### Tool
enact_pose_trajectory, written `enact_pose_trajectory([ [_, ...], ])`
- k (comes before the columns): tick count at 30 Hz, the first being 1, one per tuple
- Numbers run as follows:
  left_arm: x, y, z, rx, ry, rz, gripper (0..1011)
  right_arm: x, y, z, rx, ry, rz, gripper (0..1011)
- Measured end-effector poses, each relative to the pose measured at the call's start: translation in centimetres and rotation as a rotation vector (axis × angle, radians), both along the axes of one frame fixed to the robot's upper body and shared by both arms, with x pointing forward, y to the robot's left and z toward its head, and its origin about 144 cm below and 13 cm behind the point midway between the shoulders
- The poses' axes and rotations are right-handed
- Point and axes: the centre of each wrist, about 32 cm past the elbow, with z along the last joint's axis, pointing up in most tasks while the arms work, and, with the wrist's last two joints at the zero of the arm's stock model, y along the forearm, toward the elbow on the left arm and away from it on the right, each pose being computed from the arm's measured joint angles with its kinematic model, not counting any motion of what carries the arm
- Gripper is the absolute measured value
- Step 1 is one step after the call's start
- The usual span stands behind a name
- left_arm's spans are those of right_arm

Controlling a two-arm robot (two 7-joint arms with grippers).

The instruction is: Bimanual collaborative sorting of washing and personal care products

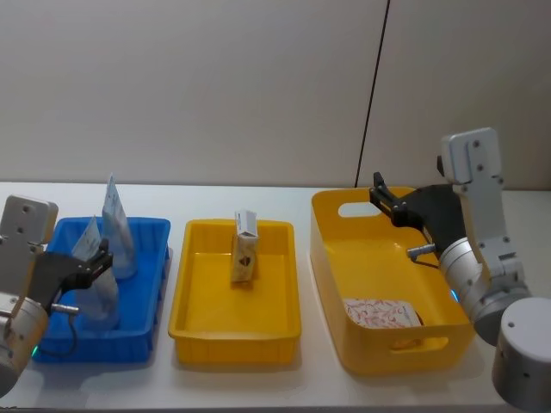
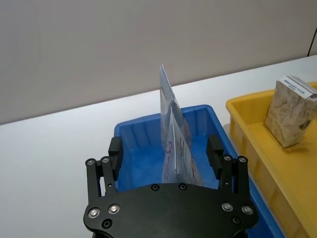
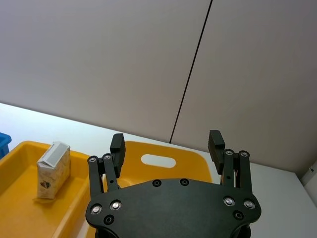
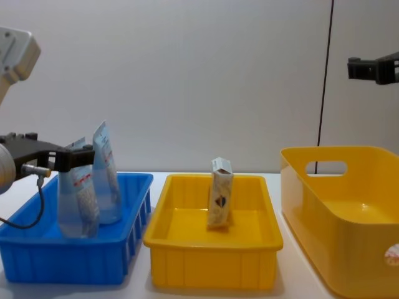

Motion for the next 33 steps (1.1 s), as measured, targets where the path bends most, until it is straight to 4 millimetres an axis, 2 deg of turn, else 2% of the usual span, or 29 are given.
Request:
enact_pose_trajectory([
  [14, 2.2, 0.6, -1.5, -0.085, 0.084, -0.035, 981, 0.0, 0.0, 0.0, 0.0, 0.0, 0.0, 1004],
  [17, 2.5, 0.6, -1.8, -0.099, 0.095, -0.036, 917, 0.0, 0.0, 0.0, 0.0, 0.0, 0.0, 1004],
  [18, 2.7, 0.6, -2.0, -0.106, 0.1, -0.035, 865, 0.0, 0.0, 0.0, 0.0, 0.0, 0.0, 1004],
  [19, 2.8, 0.5, -2.0, -0.109, 0.1, -0.035, 865, 0.0, 0.0, 0.0, 0.0, 0.0, 0.0, 1004],
  [22, 3.1, 0.5, -2.2, -0.119, 0.108, -0.031, 761, 0.0, 0.0, 0.0, 0.0, 0.0, 0.0, 1004],
  [23, 3.2, 0.5, -2.3, -0.122, 0.109, -0.029, 761, 0.0, 0.0, 0.0, 0.0, 0.0, 0.0, 1004],
  [26, 3.5, 0.5, -2.4, -0.129, 0.112, -0.025, 642, 0.0, 0.0, 0.0, 0.0, 0.0, 0.0, 1004],
  [28, 3.6, 0.4, -2.5, -0.131, 0.113, -0.022, 624, 0.0, 0.0, 0.0, 0.0, 0.0, 0.0, 1004],
  [29, 3.7, 0.4, -2.6, -0.134, 0.115, -0.018, 559, 0.0, 0.0, 0.0, 0.0, 0.0, 0.0, 1004],
  [33, 4.0, 0.3, -2.7, -0.136, 0.115, -0.01, 441, 0.0, 0.0, 0.0, 0.0, 0.0, 0.0, 1004],
])
